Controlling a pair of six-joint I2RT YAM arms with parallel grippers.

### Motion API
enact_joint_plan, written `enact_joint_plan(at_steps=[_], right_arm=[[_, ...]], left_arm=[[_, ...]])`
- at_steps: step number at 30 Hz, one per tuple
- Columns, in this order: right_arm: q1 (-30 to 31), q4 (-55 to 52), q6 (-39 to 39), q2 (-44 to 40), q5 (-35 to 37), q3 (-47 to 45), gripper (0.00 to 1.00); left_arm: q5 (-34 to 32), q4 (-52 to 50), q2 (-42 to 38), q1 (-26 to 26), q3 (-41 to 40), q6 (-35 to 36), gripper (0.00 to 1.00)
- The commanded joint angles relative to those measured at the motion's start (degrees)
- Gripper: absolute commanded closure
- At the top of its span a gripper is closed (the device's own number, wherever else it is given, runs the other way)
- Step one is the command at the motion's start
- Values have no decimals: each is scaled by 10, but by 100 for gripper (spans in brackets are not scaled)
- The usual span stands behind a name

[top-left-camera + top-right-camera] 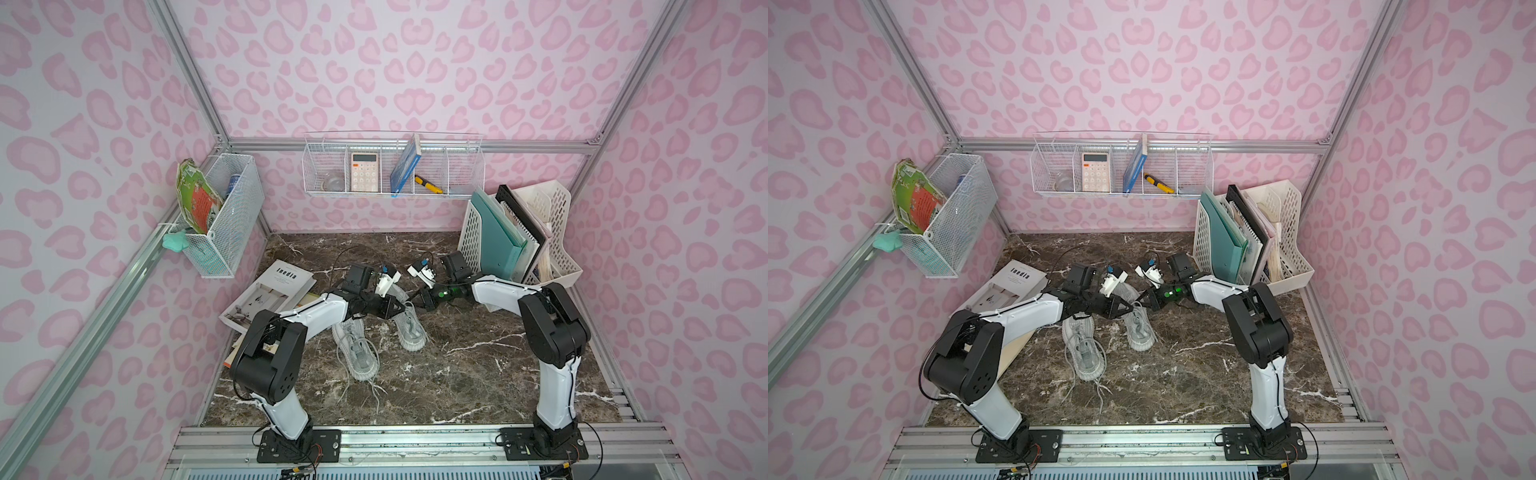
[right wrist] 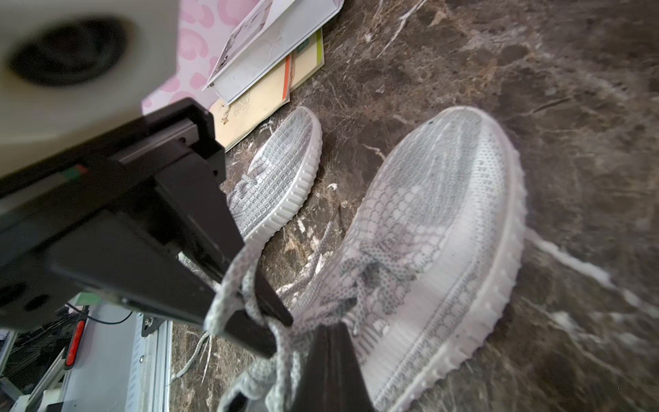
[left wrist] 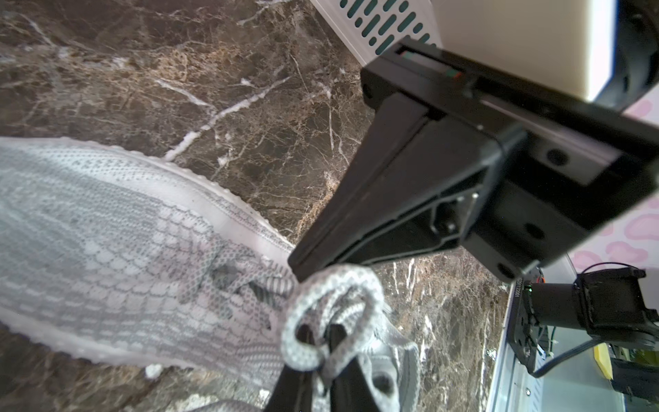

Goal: Tie the shoes
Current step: Cross the shoelace with the shoelace.

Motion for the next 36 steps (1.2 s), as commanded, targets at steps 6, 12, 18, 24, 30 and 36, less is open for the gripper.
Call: enact_joint_plan(at_steps=[6, 12, 18, 24, 30, 36], right_arm=[[0, -9, -14, 0, 3, 5, 100], [-6, 2, -10, -13, -16, -15, 95], [-13, 15, -6, -33, -21, -42, 81], [-13, 23, -3, -35, -37, -50, 74], [-5, 25, -4, -19, -42, -40, 70], [1, 17, -7, -7, -41, -24, 70]], left_arm=[[13, 3, 1, 0, 7, 6, 89], [9, 1, 8, 0, 12, 4, 100], [8, 10, 14, 0, 11, -6, 100], [9, 11, 16, 1, 13, -7, 100], [12, 11, 16, 0, 12, -7, 100], [13, 10, 16, 1, 11, -6, 100]])
